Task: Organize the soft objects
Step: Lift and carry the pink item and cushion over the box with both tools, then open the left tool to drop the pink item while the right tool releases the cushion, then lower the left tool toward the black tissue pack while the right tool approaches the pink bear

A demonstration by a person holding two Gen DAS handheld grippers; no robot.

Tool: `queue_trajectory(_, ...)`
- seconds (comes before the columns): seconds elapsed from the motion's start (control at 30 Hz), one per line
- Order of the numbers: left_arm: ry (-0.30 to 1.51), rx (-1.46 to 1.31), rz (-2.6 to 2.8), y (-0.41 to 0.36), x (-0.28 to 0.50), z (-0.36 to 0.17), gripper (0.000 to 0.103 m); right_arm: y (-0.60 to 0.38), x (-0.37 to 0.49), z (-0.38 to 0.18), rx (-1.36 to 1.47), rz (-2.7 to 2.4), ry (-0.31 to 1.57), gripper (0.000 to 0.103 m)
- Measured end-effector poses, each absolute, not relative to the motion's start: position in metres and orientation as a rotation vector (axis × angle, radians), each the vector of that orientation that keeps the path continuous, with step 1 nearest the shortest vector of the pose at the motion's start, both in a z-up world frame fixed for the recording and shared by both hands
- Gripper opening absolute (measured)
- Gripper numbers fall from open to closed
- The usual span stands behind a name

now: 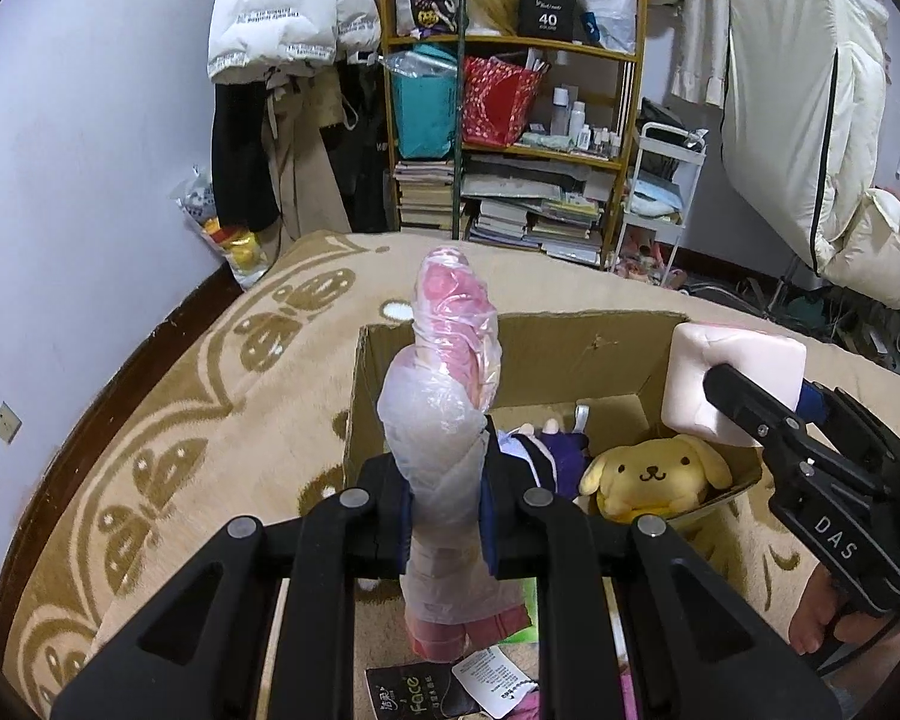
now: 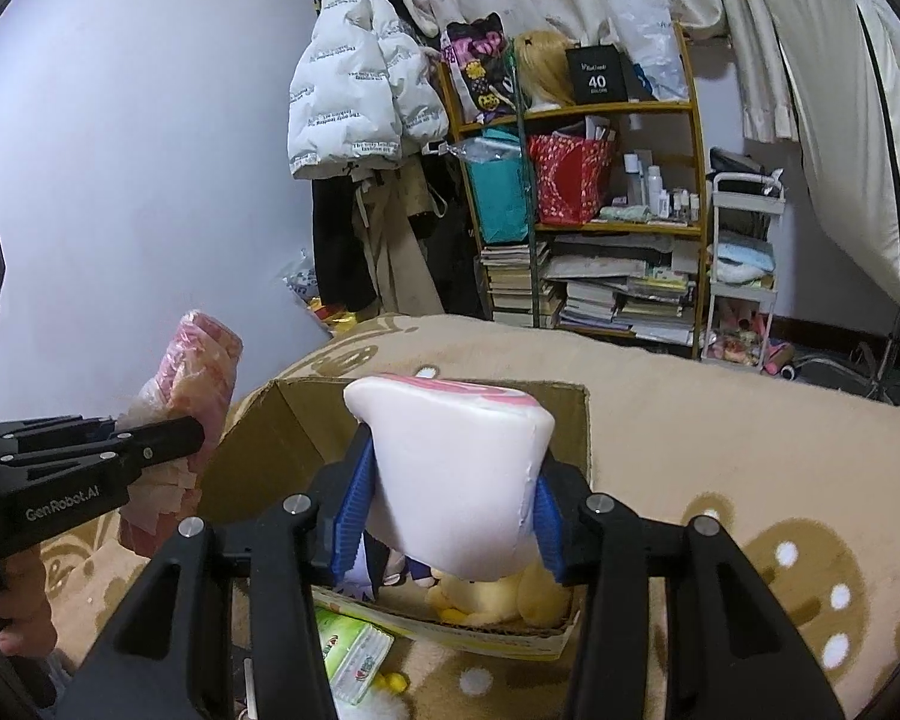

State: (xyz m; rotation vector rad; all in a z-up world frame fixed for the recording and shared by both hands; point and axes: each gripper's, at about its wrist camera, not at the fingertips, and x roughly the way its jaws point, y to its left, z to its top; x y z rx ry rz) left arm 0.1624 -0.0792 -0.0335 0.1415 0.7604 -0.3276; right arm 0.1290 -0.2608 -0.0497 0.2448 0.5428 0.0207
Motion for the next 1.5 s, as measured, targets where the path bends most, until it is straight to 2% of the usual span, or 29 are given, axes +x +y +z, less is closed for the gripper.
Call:
queue_trajectory(0.5,0.817,0.152,-0.333,-0.084,0.17,-0.051,0.019,-0.255,0.132,-0.07,0.253,0.062,0.603,0.057)
queue_trajectory(0.9,0.841,0.153,-0.302,-0.078,0.166,-0.048,0.027,-0.253,0.131,-0.074,0.26,0.072,0.625,0.063)
queue_trajectory(1.0,0.847,0.153,-0.289,-0.074,0.162,-0.045,0.034,-0.252,0.129,-0.072,0.262,0.076,0.626,0.066)
queue_trajectory(1.07,0.843,0.15,-0.278,-0.07,0.158,-0.041,0.046,-0.252,0.129,-0.071,0.262,0.076,0.618,0.071)
queue_trajectory(1.13,0.828,0.153,-0.267,-0.066,0.154,-0.037,0.052,-0.25,0.125,-0.067,0.26,0.071,0.598,0.084)
queue_trajectory(1.2,0.822,0.153,-0.259,-0.063,0.15,-0.033,0.057,-0.249,0.122,-0.063,0.255,0.071,0.587,0.087)
queue_trajectory(1.27,0.826,0.143,-0.257,-0.059,0.147,-0.029,0.067,-0.247,0.12,-0.059,0.251,0.068,0.587,0.089)
queue_trajectory(1.4,0.831,0.128,-0.241,-0.05,0.139,-0.023,0.079,-0.246,0.111,-0.053,0.264,0.063,0.577,0.102)
queue_trajectory(1.5,0.84,0.13,-0.23,-0.044,0.132,-0.02,0.087,-0.244,0.105,-0.05,0.264,0.061,0.579,0.103)
